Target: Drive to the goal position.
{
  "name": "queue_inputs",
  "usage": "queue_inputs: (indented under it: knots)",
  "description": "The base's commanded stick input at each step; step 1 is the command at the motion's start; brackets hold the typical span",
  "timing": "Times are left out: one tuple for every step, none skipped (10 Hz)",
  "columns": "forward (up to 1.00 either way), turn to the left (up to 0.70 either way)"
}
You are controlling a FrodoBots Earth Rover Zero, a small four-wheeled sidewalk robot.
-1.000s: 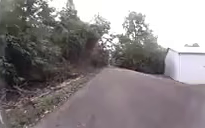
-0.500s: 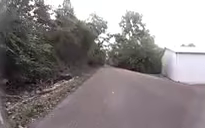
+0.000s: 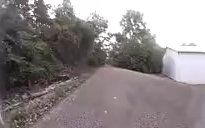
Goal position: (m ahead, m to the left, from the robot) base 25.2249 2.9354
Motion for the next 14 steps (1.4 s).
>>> queue_inputs:
  knots:
    - [0.7,0.0]
    - [0.7,0.0]
    - [0.7,0.0]
    - [0.7,0.0]
    - [0.7,0.0]
    - [0.7,0.0]
    - [0.7,0.0]
    - [0.7,0.0]
    - [0.7,0.0]
    - [0.7,0.0]
    - [0.7,0.0]
    - [0.7,0.0]
    - [0.7,0.0]
    - [0.7,0.0]
